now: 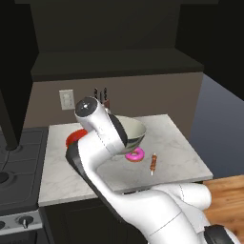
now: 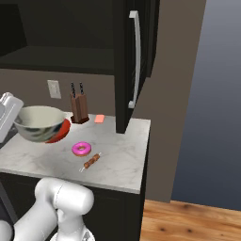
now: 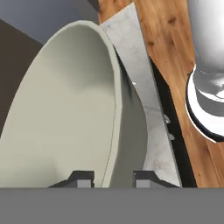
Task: Pick both bowls and place them on the counter. Then place the donut in one bowl and place the kebab skewer in the other bowl.
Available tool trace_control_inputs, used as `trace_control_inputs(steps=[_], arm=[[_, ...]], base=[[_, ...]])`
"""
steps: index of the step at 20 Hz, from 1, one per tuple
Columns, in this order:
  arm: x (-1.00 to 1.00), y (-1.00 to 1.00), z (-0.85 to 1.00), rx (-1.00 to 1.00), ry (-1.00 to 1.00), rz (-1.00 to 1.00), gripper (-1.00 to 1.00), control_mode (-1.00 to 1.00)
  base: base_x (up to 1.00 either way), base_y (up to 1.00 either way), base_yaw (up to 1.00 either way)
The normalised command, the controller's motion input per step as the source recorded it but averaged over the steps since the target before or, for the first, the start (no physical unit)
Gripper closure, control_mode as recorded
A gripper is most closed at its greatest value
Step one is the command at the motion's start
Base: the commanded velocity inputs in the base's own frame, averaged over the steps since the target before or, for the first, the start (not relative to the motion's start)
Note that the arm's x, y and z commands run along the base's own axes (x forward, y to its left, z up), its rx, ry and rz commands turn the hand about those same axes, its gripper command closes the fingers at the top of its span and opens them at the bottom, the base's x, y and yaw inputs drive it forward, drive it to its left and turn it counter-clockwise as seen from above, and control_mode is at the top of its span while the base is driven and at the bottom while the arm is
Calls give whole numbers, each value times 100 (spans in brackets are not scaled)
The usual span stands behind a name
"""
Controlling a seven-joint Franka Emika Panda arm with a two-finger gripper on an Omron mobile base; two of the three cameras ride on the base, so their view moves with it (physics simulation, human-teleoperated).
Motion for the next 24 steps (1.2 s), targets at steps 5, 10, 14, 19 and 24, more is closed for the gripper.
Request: trace_control_inputs(steps=[5,10,14,19,24], arm=[[3,45,-67,-2,5,-1,100,-100],[10,39,-64,-5,0,-7,100,-100],[7,38,-49,0,0,-7,100,-100],[8,32,-46,0,0,-7,100,-100],[11,18,-36,0,-1,-3,100,-100]], base=[[0,0,0],[0,0,0],[0,0,0],[0,0,0],[0,0,0]])
